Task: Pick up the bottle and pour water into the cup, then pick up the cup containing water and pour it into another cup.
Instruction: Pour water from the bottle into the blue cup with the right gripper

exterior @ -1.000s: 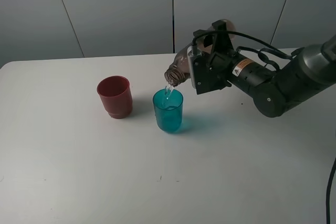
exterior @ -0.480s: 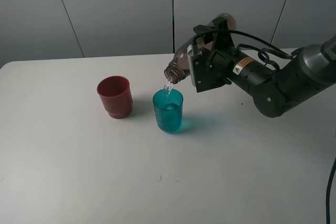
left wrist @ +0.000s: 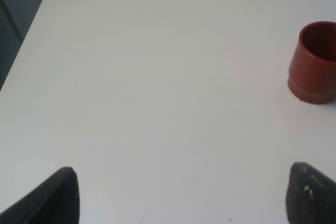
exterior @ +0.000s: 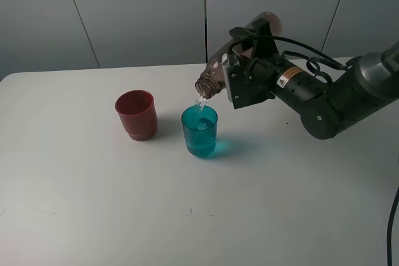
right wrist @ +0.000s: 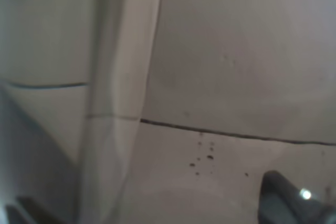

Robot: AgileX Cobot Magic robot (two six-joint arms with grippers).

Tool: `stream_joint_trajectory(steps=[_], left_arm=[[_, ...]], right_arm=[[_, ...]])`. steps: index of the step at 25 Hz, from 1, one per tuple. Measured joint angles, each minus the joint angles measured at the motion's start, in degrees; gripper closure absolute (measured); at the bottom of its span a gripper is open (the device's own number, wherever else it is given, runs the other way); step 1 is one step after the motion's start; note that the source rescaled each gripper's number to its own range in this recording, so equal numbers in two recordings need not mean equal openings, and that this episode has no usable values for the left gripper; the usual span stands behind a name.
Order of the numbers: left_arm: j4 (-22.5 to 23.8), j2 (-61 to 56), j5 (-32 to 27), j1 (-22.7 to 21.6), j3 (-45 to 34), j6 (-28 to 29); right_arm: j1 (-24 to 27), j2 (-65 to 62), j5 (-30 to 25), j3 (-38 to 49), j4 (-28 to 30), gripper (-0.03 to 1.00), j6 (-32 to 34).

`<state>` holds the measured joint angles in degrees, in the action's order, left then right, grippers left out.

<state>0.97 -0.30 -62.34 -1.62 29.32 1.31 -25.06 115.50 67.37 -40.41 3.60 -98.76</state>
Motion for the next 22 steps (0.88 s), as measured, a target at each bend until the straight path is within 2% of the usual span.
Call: stream_joint_trajectory(steps=[22], left_arm=[[0.0, 0.0, 0.0, 0.0, 0.0, 0.0]], right_arm=[[0.0, 0.0, 0.77, 0.0, 1.96, 0.97, -5.9]])
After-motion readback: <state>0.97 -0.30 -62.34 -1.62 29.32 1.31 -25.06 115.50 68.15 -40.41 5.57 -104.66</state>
